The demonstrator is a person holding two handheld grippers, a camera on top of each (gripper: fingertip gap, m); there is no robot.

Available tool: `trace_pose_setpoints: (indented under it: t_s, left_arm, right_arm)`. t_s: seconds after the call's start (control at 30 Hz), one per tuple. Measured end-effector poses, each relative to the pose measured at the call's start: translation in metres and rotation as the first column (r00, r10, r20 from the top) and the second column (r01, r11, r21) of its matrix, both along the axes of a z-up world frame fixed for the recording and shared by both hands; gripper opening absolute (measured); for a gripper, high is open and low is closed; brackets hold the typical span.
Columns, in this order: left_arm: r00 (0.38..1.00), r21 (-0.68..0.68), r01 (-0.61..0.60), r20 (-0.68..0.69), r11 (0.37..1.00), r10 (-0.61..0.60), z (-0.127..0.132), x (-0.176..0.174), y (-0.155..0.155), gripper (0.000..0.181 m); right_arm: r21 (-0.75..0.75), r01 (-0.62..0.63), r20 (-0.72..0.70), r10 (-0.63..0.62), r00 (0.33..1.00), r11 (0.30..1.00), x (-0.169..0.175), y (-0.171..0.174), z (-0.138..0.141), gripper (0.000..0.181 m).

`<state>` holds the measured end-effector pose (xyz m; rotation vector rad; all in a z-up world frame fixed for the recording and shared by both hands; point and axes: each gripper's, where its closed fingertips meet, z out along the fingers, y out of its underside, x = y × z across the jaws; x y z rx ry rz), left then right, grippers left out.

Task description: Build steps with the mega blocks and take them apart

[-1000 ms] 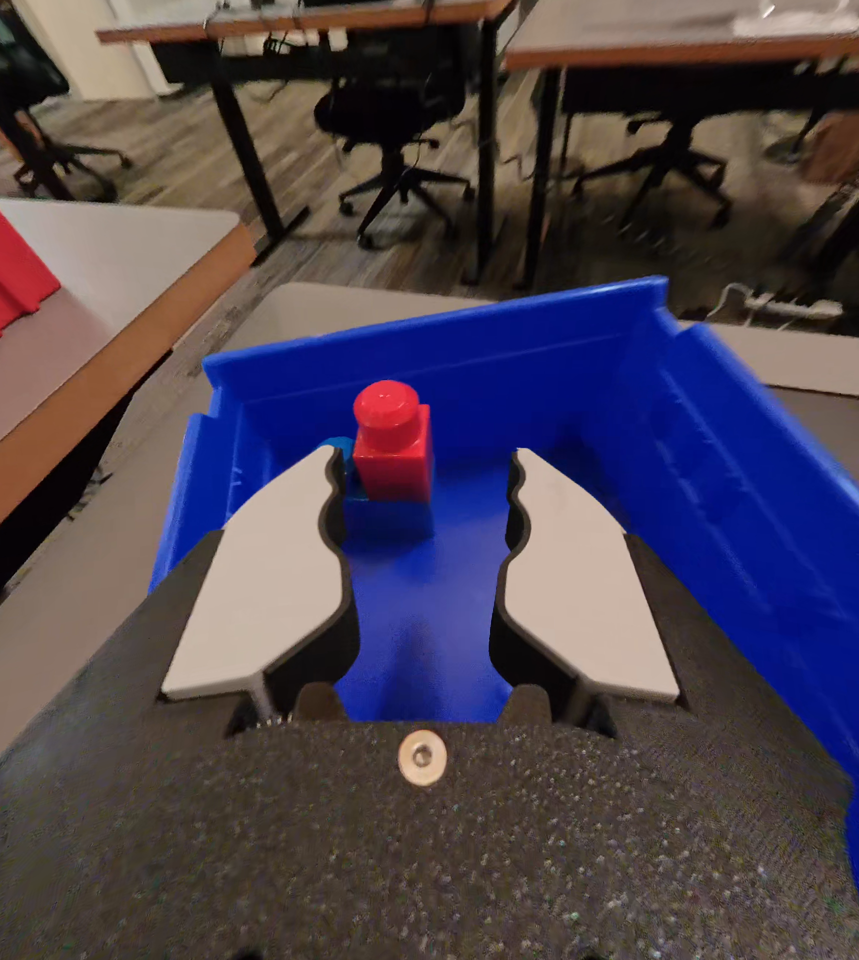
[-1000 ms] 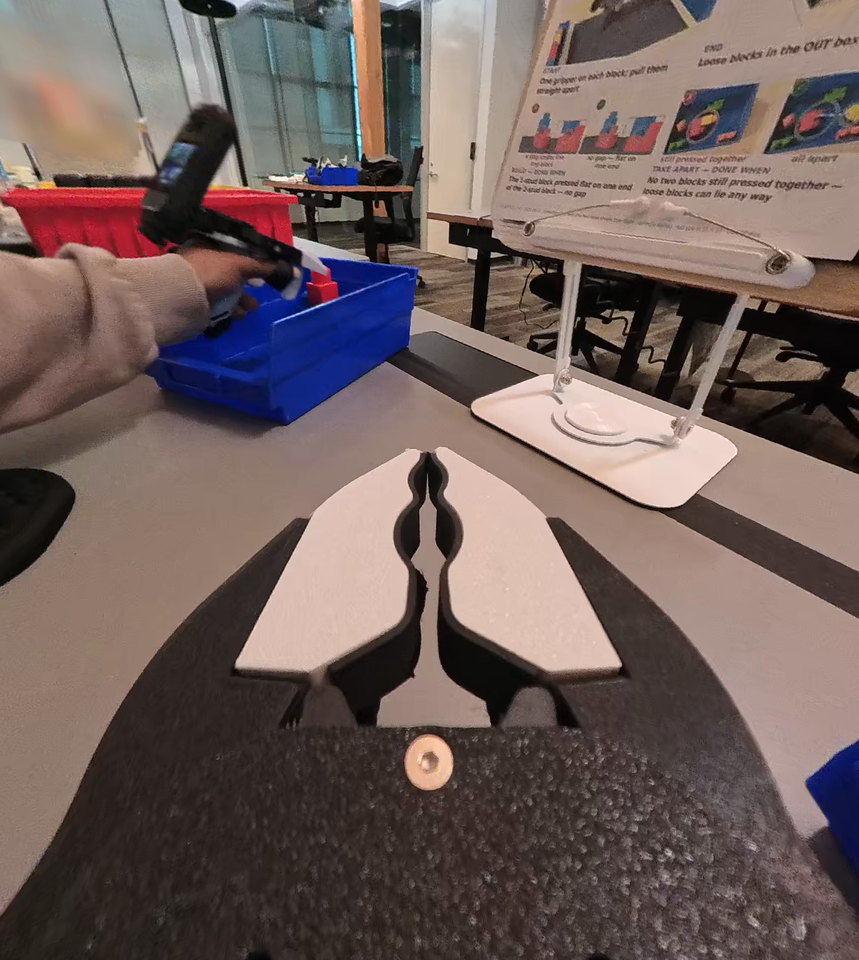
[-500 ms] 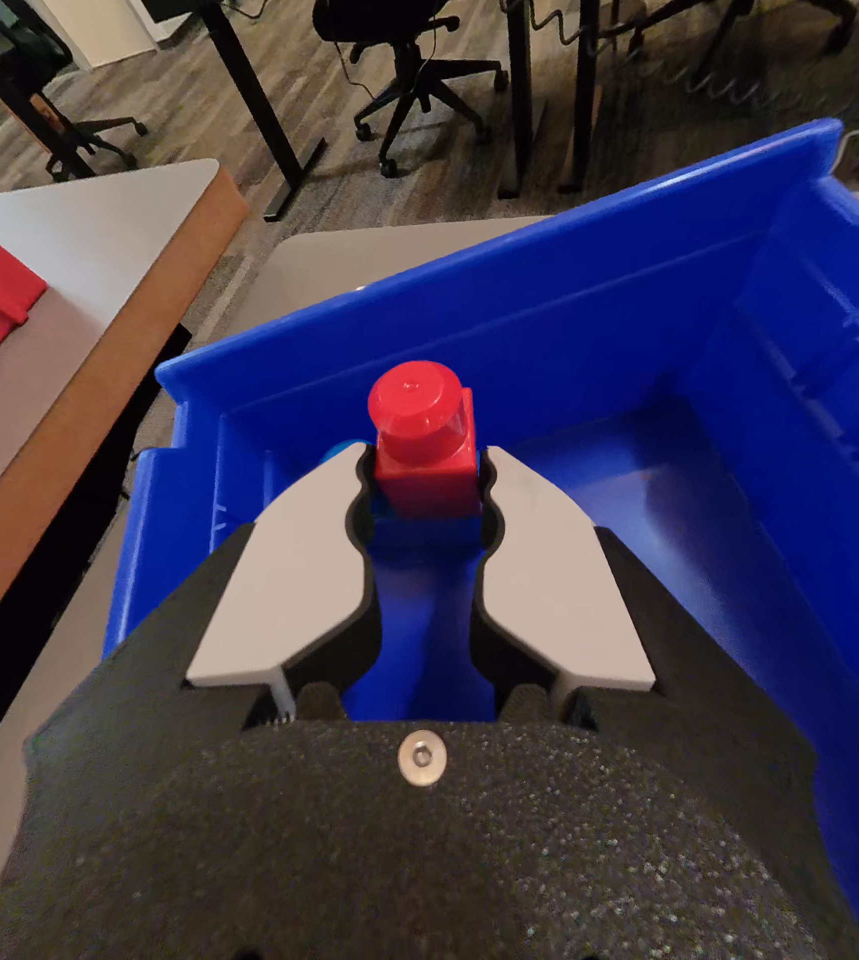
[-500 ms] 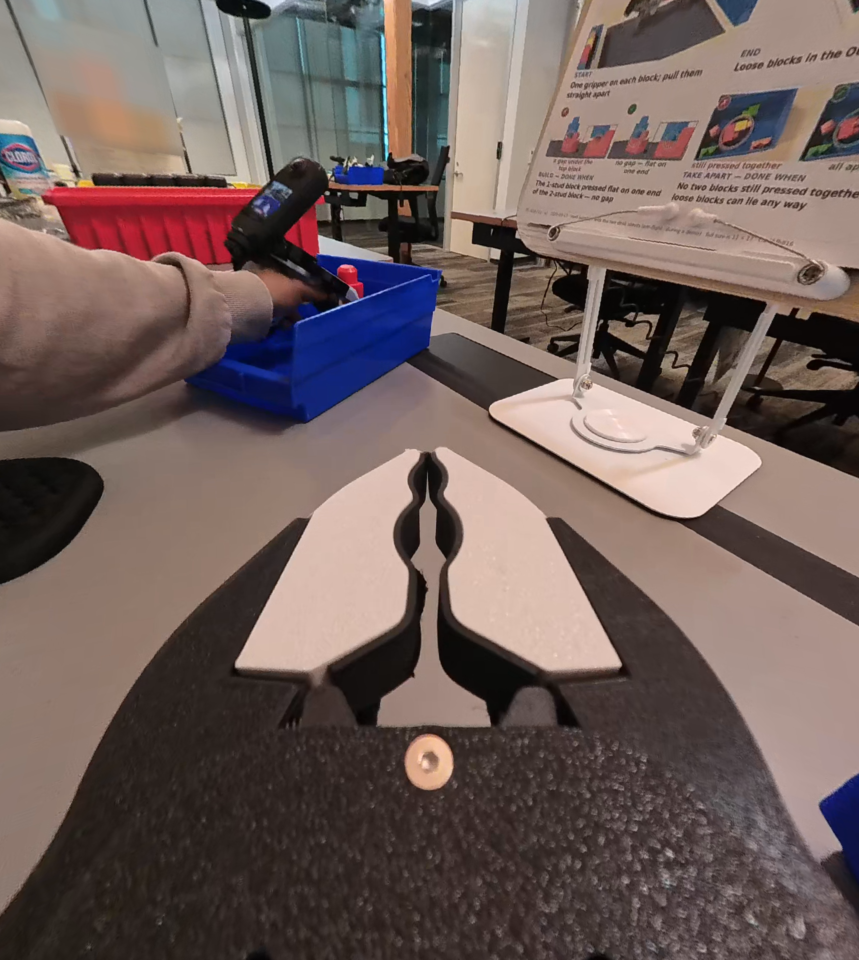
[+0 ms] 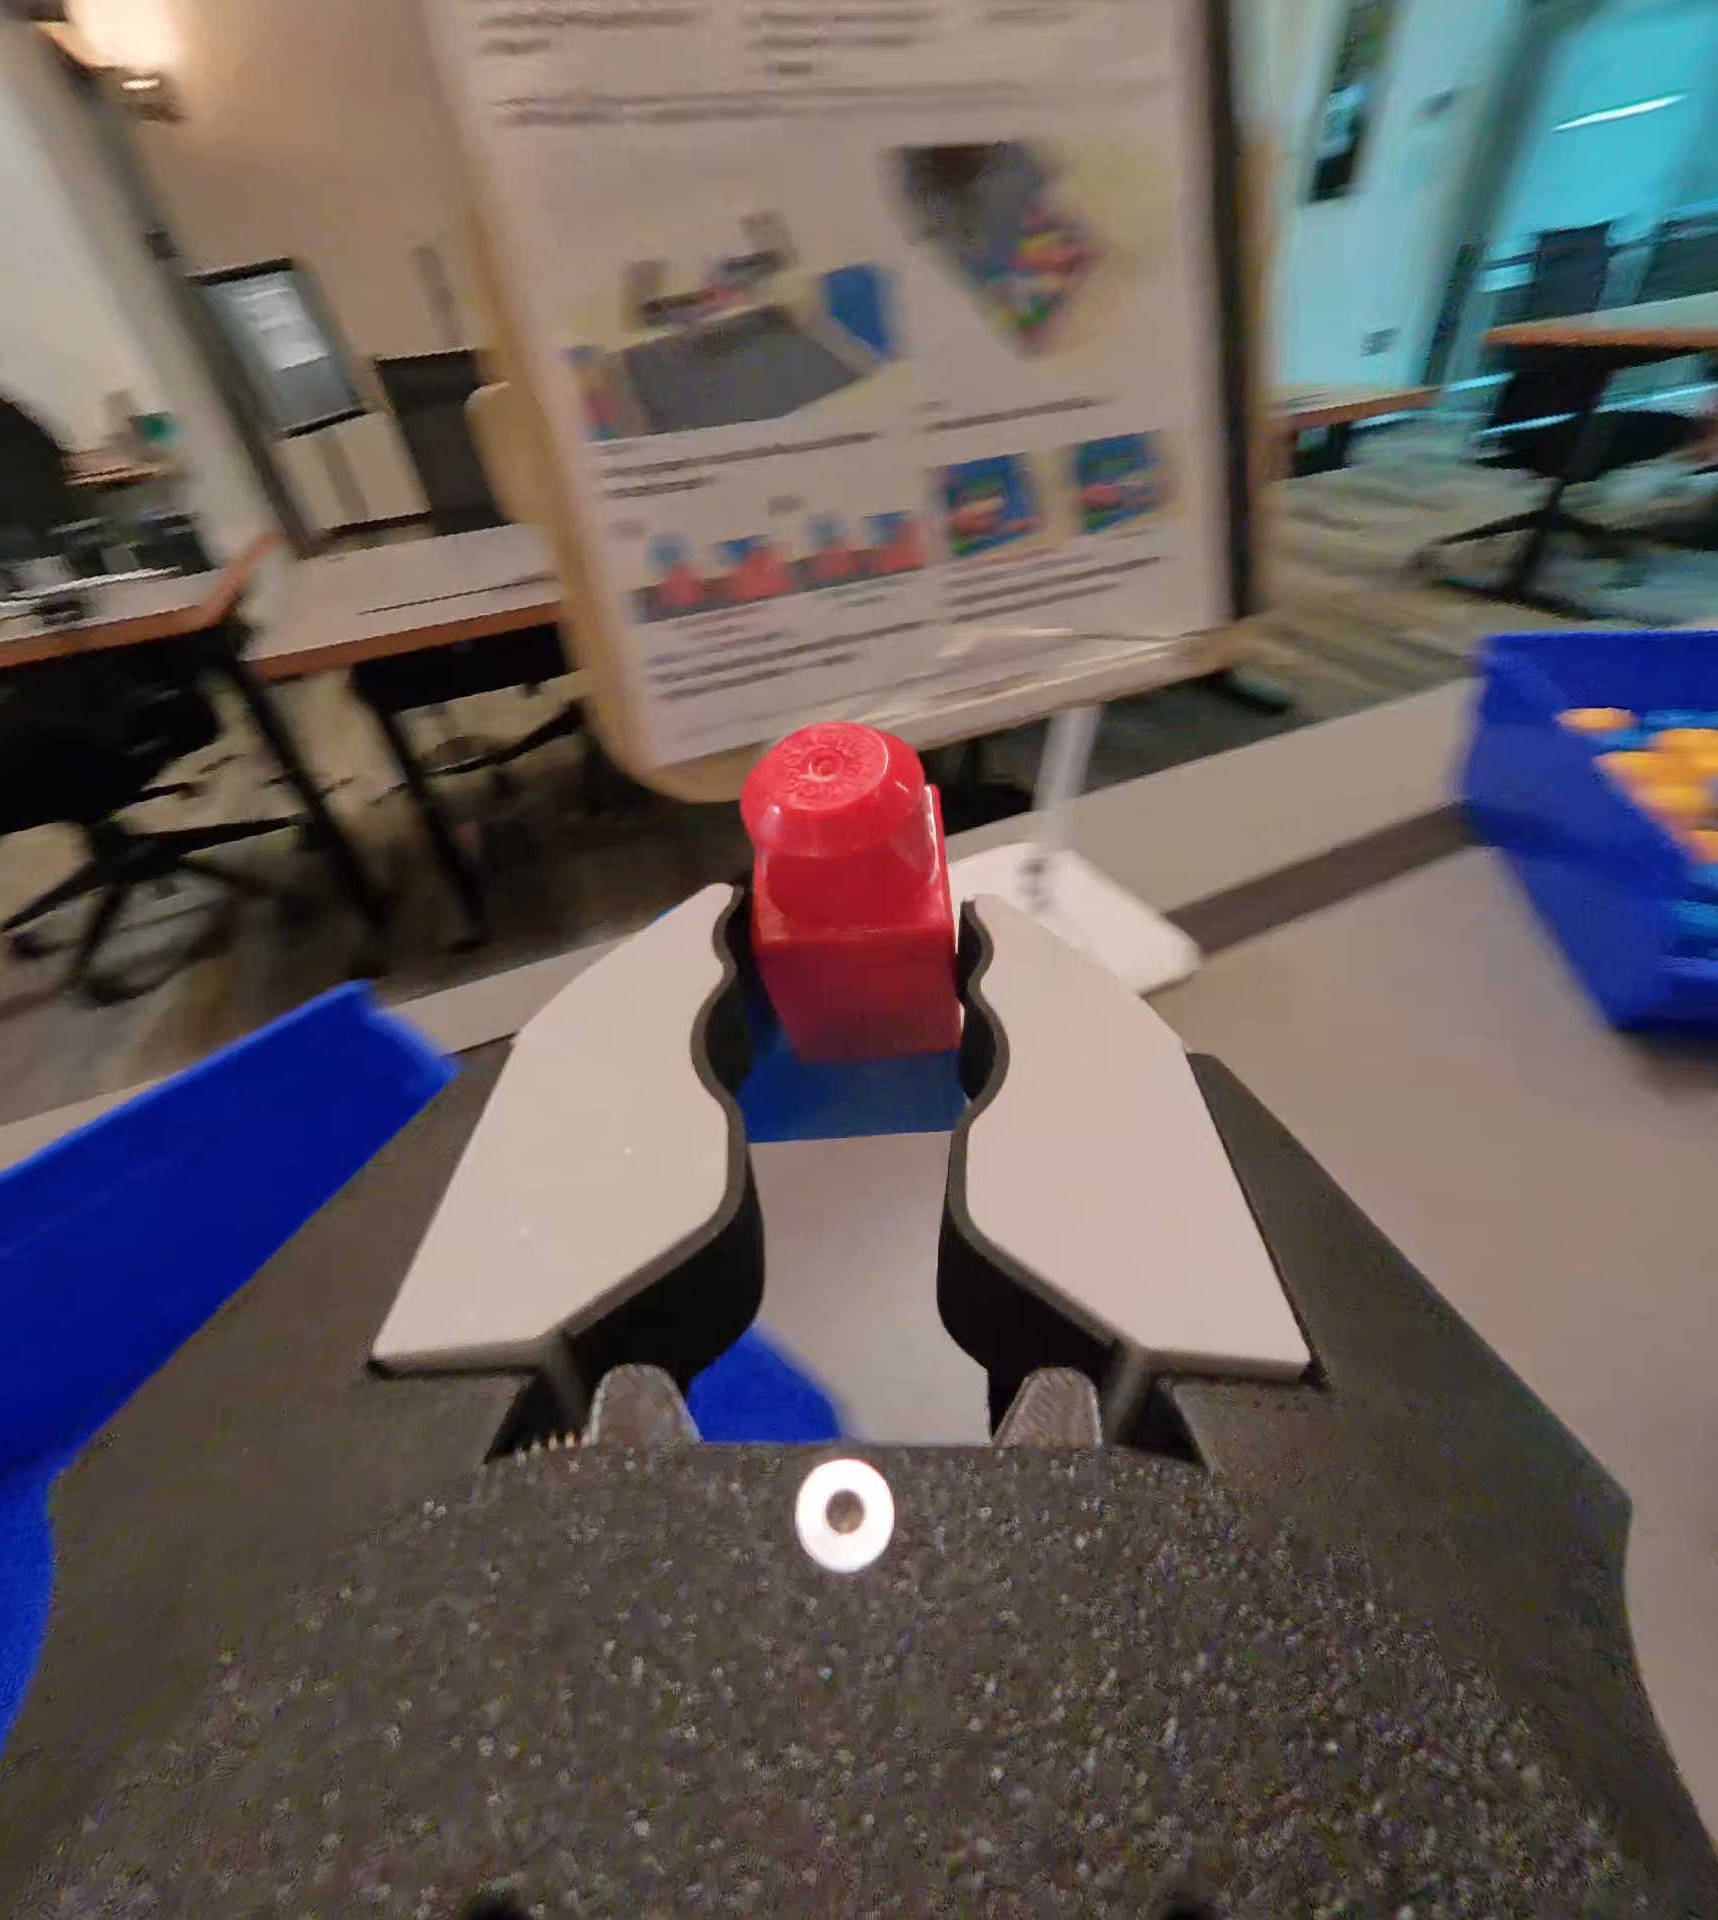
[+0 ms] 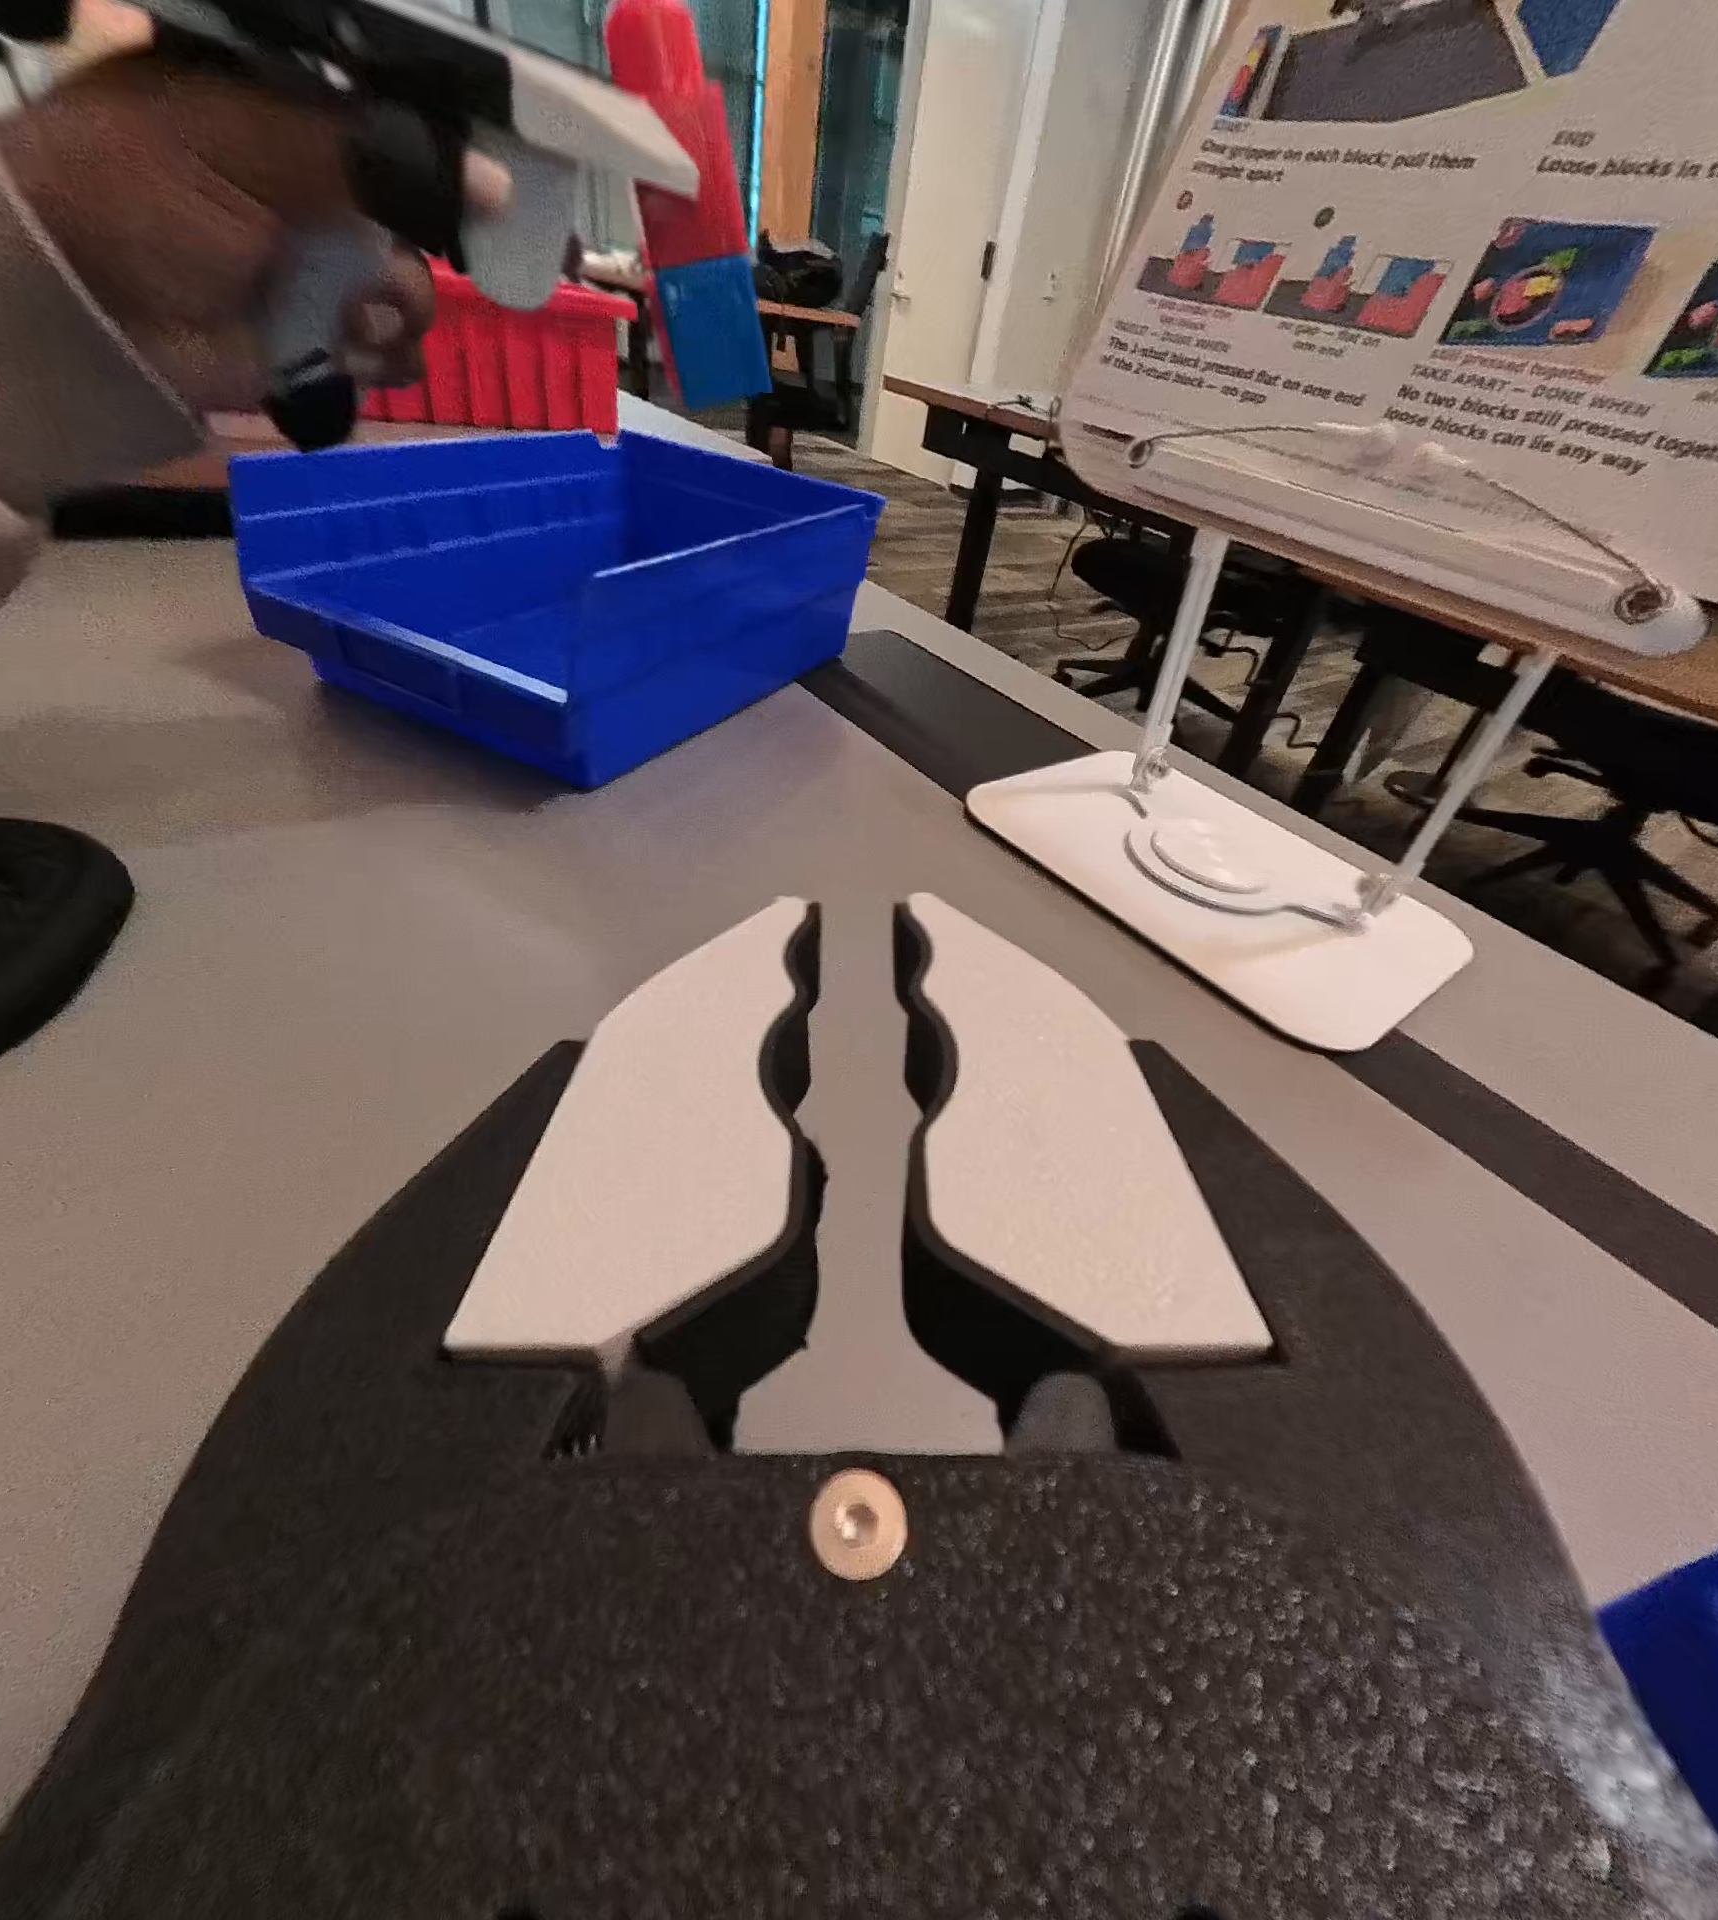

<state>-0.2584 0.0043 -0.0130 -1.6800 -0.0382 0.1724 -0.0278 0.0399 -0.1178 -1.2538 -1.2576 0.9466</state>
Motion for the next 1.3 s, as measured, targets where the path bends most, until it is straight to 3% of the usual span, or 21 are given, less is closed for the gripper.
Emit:
trace_pose_setpoints:
  t_s: [0.13, 0.27, 0.37, 0.43, 0.47, 0.6, 0.73, 0.8, 0.9, 0.97, 1.07, 1.3]
  left_arm:
    - [0.975, 0.024, 0.219, 0.026, 0.976, -0.219, -0.008, 0.107, 0.001, 0.037]
    - [0.934, 0.010, 0.353, 0.064, 0.936, -0.352, -0.030, 0.184, 0.008, 0.037]
    - [0.902, 0.006, 0.418, 0.119, 0.909, -0.415, -0.043, 0.217, 0.014, 0.037]
    - [0.877, 0.011, 0.457, 0.164, 0.889, -0.453, -0.048, 0.233, 0.015, 0.037]
    - [0.874, 0.012, 0.462, 0.164, 0.887, -0.457, -0.051, 0.237, 0.016, 0.037]
    - [0.827, 0.098, 0.532, 0.153, 0.841, -0.541, -0.044, 0.242, 0.011, 0.040]
    - [0.768, 0.170, 0.596, 0.164, 0.785, -0.619, -0.039, 0.223, 0.001, 0.055]
    - [0.697, 0.170, 0.662, 0.218, 0.730, -0.683, -0.049, 0.222, -0.004, 0.060]
    - [0.509, 0.210, 0.783, 0.323, 0.585, -0.798, -0.060, 0.236, -0.017, 0.063]
    - [0.443, 0.225, 0.822, 0.327, 0.524, -0.835, -0.062, 0.245, -0.024, 0.058]
    - [0.409, 0.209, 0.859, 0.270, 0.468, -0.872, -0.064, 0.255, -0.033, 0.049]
    - [0.413, 0.168, 0.876, 0.223, 0.452, -0.883, -0.065, 0.252, -0.038, 0.037]
  right_arm:
    - [0.061, 0.046, -0.012, -0.046, 0.999, 0.997, -0.005, -0.015, 0.010, 0.040]
    - [0.092, 0.098, 0.013, -0.100, 0.995, 0.991, -0.013, -0.029, 0.008, 0.063]
    - [0.148, 0.176, -0.001, -0.178, 0.984, 0.973, -0.011, -0.022, 0.009, 0.065]
    - [0.160, 0.211, 0.000, -0.214, 0.977, 0.964, -0.008, -0.014, 0.008, 0.056]
    - [0.158, 0.203, 0.005, -0.207, 0.978, 0.966, -0.006, -0.012, 0.006, 0.040]
    - [0.113, 0.150, -0.001, -0.151, 0.989, 0.982, -0.002, -0.007, 0.007, 0.036]
    - [-0.095, -0.087, -0.149, 0.072, 0.986, 0.992, 0.004, -0.017, 0.024, 0.036]
    - [-0.122, -0.184, -0.227, 0.154, 0.962, 0.975, 0.010, -0.023, 0.035, 0.036]
    - [-0.176, -0.344, -0.291, 0.285, 0.913, 0.922, 0.015, -0.040, 0.044, 0.036]
    - [-0.203, -0.430, -0.304, 0.361, 0.882, 0.880, 0.016, -0.053, 0.045, 0.036]
    - [-0.198, -0.492, -0.286, 0.430, 0.856, 0.848, 0.015, -0.068, 0.041, 0.036]
    - [-0.267, -0.565, -0.237, 0.515, 0.824, 0.781, 0.016, -0.075, 0.029, 0.036]
